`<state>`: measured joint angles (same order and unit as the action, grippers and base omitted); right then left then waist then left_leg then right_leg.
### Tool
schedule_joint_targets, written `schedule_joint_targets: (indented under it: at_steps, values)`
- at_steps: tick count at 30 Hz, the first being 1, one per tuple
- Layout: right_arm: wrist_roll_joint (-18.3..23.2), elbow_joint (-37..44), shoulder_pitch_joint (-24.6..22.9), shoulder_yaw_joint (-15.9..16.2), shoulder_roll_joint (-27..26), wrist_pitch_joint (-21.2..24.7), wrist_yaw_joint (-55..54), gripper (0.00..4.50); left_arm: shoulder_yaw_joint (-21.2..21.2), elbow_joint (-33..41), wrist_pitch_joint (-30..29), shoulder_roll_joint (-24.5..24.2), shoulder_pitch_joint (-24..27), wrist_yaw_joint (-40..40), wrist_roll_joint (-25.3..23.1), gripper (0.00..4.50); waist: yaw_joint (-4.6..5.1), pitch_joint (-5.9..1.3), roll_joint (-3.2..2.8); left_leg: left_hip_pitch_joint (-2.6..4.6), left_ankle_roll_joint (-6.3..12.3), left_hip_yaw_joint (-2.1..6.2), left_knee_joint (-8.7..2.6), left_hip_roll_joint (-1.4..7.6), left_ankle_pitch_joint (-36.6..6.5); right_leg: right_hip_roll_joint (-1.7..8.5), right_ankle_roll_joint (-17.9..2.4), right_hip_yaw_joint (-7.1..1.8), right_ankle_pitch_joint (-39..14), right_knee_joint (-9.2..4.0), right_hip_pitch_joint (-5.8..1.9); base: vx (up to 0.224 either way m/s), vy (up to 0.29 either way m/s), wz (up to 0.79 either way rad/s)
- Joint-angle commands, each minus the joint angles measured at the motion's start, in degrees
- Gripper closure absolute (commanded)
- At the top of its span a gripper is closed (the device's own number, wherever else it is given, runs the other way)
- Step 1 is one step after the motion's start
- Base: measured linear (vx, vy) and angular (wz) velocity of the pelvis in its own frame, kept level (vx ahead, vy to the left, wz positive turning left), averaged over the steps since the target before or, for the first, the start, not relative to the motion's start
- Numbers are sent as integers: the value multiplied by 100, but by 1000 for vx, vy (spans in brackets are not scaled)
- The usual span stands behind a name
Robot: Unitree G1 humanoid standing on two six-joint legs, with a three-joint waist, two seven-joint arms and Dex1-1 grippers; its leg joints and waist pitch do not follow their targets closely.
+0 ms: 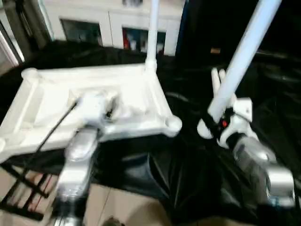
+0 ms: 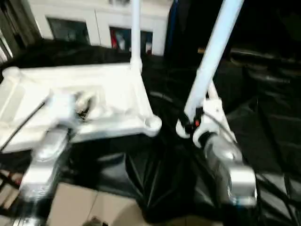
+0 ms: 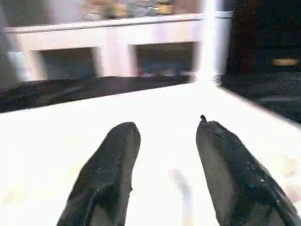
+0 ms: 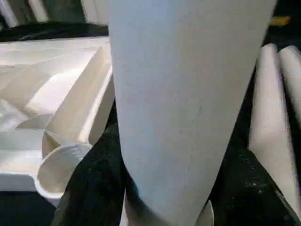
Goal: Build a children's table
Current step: Insert table leg to table base
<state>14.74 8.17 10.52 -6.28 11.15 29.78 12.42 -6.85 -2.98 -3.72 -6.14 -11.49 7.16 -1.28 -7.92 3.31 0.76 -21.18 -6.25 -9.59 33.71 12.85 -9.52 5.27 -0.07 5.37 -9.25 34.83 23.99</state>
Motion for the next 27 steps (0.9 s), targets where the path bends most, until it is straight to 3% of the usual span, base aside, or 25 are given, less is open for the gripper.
schedule_joint_targets:
  at_steps: [1, 3, 4, 6, 8, 11, 12, 13, 14, 15, 16, 19, 23, 24, 25, 26, 27]
  values:
    - [-205, 183, -30, -132, -77, -441, -317, 260, 90, 591, -122, -44, 216, 88, 88, 223, 23, -356, 41, 54, 16, -20, -428, -24, -1924, 218, -22, -188, -2983, -622, -199, 0, 0, 0]
    - [-324, 168, -128, -130, -132, -776, -407, 260, 160, 834, -266, -20, 420, 62, 210, 223, 2, -343, 2, 99, 5, -15, -428, -18, -2143, 223, 5, -189, -3082, -655, -149, 0, 0, 0]
    - [-431, 170, -201, -98, -154, -980, -454, 260, 186, 976, -400, 16, 544, 9, 257, 223, 7, -327, 12, 105, 8, -13, -433, -20, -2237, 218, 22, -180, -3149, -682, -141, 0, 0, 0]
    - [-532, 149, -265, -52, -169, -1053, -547, 260, 225, 1107, -600, 42, 637, -20, 232, 223, 25, -317, -4, 83, -5, 9, -462, -23, -2364, 207, 82, -164, -3168, -700, -181, 0, 0, 0]
    - [-658, 14, -340, 33, -165, -886, -688, 260, 297, 1233, -753, 71, 663, 7, 136, 223, 46, -323, 30, 54, -16, 20, -476, -34, -2330, 193, 159, -161, -3088, -692, -211, 0, 0, 0]
    - [-335, -125, -470, -72, -314, -735, -498, 260, 376, 1318, -806, 58, 587, 82, 75, 223, 71, -318, 43, 60, 6, 19, -462, -59, -2436, 200, 233, -149, -3206, -737, -205, 0, 0, 0]
    - [-292, -107, -510, -61, -325, -692, -456, 260, 400, 1359, -834, 41, 589, 101, 51, 223, 73, -328, 16, 60, 28, 27, -462, -66, -2421, 211, 243, -150, -3218, -732, -208, 0, 0, 0]
    - [-314, -102, -543, -21, -320, -716, -444, 260, 415, 1400, -901, 27, 589, 91, 64, 223, 90, -326, 29, 47, 36, 28, -465, -63, -2414, 209, 247, -150, -3209, -740, -211, 0, 0, 0]
    - [-296, -82, -571, 12, -321, -734, -406, 260, 418, 1423, -948, 16, 585, 79, 87, 223, 103, -324, -20, 48, 26, 36, -465, -59, -2436, 210, 218, -148, -3186, -738, -212, 0, 0, 0]
    - [-261, -68, -588, 42, -330, -776, -347, 260, 418, 1441, -1013, 6, 577, 70, 140, 223, 138, -326, 22, 33, 37, 29, -460, -65, -2409, 200, 209, -146, -3123, -734, -220, 0, 0, 0]
    - [-235, -55, -592, 81, -324, -800, -277, 260, 411, 1437, -1058, -1, 569, 67, 178, 223, 143, -325, -27, 41, 35, 37, -464, -67, -2415, 197, 192, -145, -3115, -730, -216, 0, 0, 0]
    - [-259, -40, -562, 194, -274, -812, -139, 260, 405, 1430, -1123, -9, 567, 70, 201, 223, 186, -334, -21, 24, 47, 33, -461, -62, -2341, 188, 144, -153, -2996, -718, -228, 0, 0, 0]
    - [-316, -28, -523, 303, -170, -804, 15, 260, 412, 1448, -1183, 12, 552, 102, 239, 223, 254, -296, -38, 223, 26, 57, -468, -73, -3125, 147, 261, -74, -3797, -813, -234, 0, 0, 0]
    - [-290, 9, -508, 330, -138, -788, 105, 260, 434, 1482, -1218, 7, 563, 108, 245, 223, 288, -264, -44, 354, 82, 59, -463, -68, -3437, 104, 241, 2, -4014, -887, -217, 0, 0, 0]
    - [-278, 20, -507, 332, -133, -782, 124, 260, 440, 1495, -1228, 5, 571, 106, 246, 223, 304, -265, -47, 388, 117, 61, -462, -76, -3483, 91, 231, 35, -4028, -906, -256, 0, 0, 0]
    - [-260, 20, -479, 348, -107, -786, 197, 260, 462, 1531, -1264, -7, 606, 118, 246, 223, 323, -241, -67, 493, 185, 58, -478, -74, -3644, 64, 185, 103, -4089, -974, -285, 0, 0, 0]
    - [-253, 14, -463, 356, -93, -790, 232, 260, 474, 1547, -1281, -14, 624, 124, 246, 223, 396, -184, -88, 578, 222, 71, -486, -49, -3896, 9, 216, 251, -4107, -1076, -310, 0, 0, 0]
